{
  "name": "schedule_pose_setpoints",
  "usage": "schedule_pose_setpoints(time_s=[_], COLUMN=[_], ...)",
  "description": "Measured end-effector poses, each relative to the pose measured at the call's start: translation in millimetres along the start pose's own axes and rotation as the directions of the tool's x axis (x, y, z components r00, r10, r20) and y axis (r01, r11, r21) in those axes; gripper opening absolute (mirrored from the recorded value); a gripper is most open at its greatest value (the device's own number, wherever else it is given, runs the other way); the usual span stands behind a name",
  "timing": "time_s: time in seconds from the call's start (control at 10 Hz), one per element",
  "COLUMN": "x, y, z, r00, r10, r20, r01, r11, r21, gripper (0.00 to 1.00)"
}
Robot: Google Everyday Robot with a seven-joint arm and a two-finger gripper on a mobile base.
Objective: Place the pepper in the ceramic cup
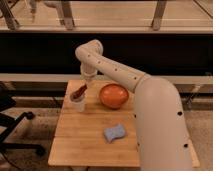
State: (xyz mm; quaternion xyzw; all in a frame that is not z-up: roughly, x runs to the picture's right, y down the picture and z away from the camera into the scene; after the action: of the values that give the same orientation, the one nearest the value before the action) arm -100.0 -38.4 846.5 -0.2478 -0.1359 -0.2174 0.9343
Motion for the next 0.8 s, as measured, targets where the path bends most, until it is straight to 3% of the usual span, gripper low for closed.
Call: schedule_pose_setpoints(time_s=[0.2,0.8], x=[0.4,4.8], y=[-0.1,-1.6], z=[1.1,3.2], r00=[1.000,1.000], r10=[-0.001,-0.003], r20=[-0.001,-0.008], r01=[0.001,0.003], r11=[1.000,1.000], r21=[0.001,0.006], gripper=[0.22,0.23])
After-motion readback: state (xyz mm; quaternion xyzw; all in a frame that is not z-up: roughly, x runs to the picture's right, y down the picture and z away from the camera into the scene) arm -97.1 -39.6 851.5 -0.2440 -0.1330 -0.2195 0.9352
